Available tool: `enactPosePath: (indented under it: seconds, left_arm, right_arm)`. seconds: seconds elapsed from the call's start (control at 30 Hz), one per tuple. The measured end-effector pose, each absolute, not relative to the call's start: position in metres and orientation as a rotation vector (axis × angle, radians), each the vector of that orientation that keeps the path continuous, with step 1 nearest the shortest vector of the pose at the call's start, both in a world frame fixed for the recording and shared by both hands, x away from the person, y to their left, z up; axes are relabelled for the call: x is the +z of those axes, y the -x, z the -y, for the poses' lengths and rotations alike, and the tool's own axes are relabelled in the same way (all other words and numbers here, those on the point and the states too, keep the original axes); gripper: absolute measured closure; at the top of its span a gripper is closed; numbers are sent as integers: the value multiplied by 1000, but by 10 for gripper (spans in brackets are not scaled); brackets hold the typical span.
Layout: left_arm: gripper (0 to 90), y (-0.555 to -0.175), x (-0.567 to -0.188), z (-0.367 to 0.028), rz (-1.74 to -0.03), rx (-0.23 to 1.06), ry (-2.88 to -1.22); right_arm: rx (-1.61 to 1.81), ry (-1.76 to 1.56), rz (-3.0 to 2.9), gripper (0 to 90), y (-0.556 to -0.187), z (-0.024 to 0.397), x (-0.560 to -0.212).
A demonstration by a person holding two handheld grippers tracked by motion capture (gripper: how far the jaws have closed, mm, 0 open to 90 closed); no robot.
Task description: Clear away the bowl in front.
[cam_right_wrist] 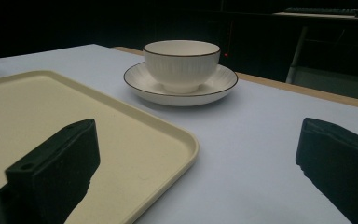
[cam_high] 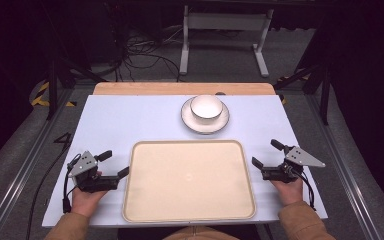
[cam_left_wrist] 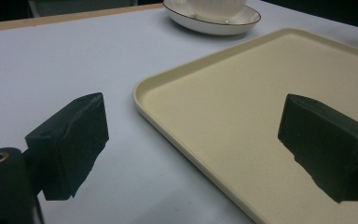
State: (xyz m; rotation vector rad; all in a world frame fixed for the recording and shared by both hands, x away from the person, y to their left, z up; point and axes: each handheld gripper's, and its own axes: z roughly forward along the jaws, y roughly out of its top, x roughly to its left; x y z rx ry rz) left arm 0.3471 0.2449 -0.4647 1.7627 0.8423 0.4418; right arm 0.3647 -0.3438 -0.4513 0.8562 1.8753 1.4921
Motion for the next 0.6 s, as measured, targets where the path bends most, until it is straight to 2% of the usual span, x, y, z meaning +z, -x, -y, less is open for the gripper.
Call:
enactPosePath:
  seconds: [0.6]
  left_arm:
    - [89,-347,-461,-248,-872,422,-1742]
  right_arm:
    - [1480,-860,-1883,0,-365,343,-452]
